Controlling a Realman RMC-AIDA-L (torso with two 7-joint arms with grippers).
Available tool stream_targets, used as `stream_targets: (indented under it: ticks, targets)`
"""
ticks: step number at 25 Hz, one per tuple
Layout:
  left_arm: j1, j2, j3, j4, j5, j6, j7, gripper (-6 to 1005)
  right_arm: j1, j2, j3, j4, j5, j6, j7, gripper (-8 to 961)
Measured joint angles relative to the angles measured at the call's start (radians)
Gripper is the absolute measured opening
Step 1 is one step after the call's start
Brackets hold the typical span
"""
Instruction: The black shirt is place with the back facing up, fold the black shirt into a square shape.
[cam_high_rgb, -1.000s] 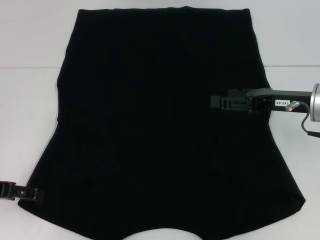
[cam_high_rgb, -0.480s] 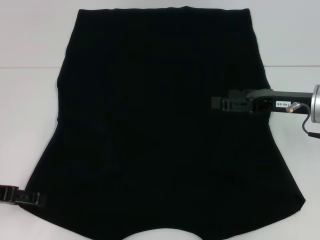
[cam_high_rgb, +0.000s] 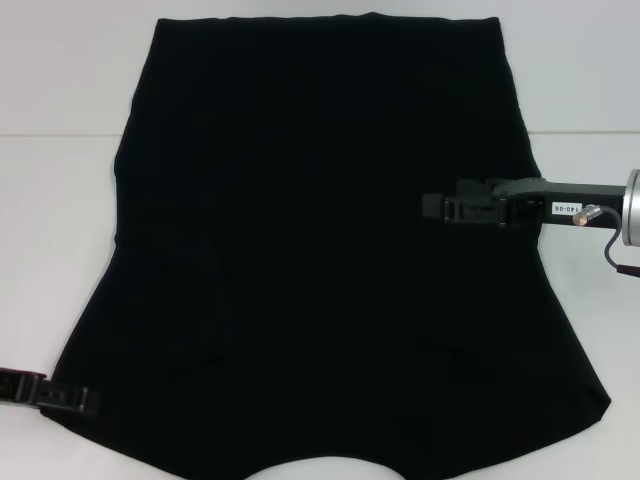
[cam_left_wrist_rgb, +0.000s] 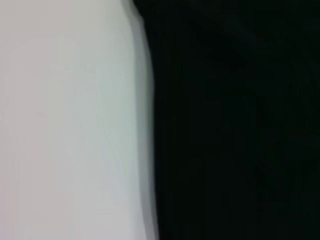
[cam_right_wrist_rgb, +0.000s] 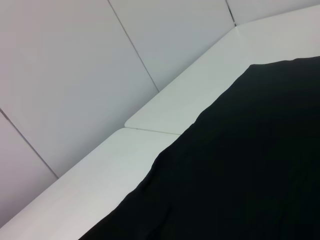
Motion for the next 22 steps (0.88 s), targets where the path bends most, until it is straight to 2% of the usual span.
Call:
stream_targets:
  ticks: [4, 10, 22]
  targets:
    - [-0.003, -0.007, 0.028, 0.0, -0.006, 0.01, 0.0, 917, -0.001, 0.0, 0.0, 0.0, 0.001, -0.001, 0.0, 942]
    - [-0.016, -0.005, 0.032, 0.0, -0.037, 0.041, 0.009, 906, -0.006, 0.0, 0.001, 0.0, 0.015, -0.003, 0.0, 941]
    - [-0.03, -0.006, 0.055, -0.002, -0.039, 0.023, 0.01, 884, -0.007, 0.0, 0.002, 0.0, 0.017, -0.003, -0.001, 942]
